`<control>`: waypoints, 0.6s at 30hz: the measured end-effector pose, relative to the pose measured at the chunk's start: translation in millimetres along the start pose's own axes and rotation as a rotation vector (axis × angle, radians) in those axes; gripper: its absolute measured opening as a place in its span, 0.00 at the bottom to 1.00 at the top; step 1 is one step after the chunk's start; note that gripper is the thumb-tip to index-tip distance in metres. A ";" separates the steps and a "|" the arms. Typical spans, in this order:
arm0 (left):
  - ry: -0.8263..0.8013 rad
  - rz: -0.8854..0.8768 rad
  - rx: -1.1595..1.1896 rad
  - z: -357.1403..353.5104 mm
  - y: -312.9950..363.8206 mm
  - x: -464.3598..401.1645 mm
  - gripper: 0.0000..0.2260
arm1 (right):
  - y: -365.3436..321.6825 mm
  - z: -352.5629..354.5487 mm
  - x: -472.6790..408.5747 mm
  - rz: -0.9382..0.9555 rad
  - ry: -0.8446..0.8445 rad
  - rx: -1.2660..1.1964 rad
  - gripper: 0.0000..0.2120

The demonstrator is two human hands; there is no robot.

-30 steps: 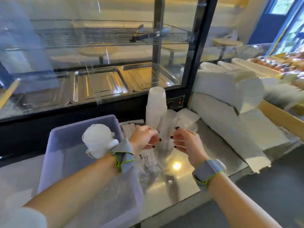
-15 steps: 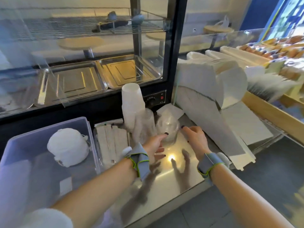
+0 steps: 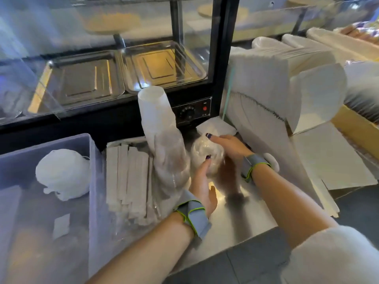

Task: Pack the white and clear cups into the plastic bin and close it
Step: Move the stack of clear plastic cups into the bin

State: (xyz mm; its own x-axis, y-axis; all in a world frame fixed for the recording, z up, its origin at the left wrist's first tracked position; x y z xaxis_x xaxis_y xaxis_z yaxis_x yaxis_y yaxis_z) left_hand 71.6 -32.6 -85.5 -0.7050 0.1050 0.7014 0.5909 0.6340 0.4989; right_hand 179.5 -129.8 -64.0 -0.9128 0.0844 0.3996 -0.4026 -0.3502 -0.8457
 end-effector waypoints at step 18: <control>0.021 -0.061 0.022 13.9 5.4 -10.2 0.08 | 39.2 -2.3 6.0 -0.141 -0.042 -0.116 0.13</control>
State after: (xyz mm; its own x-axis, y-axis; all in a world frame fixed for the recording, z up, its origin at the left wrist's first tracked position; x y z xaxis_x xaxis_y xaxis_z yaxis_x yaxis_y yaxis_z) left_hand 76.6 -19.6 -97.0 -0.7305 0.0498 0.6811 0.5386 0.6551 0.5298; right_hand 158.1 -140.9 -95.6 -0.8438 0.0849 0.5299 -0.5342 -0.2277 -0.8141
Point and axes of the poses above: each hand's wrist, its own x-axis away from the middle knuckle, its own z-axis out of the back of the hand, y = z × x, the point moved 9 cm from there along -x, towards the middle knuckle, and after that the axes turned 1 degree about y, right-handed, at the moved point
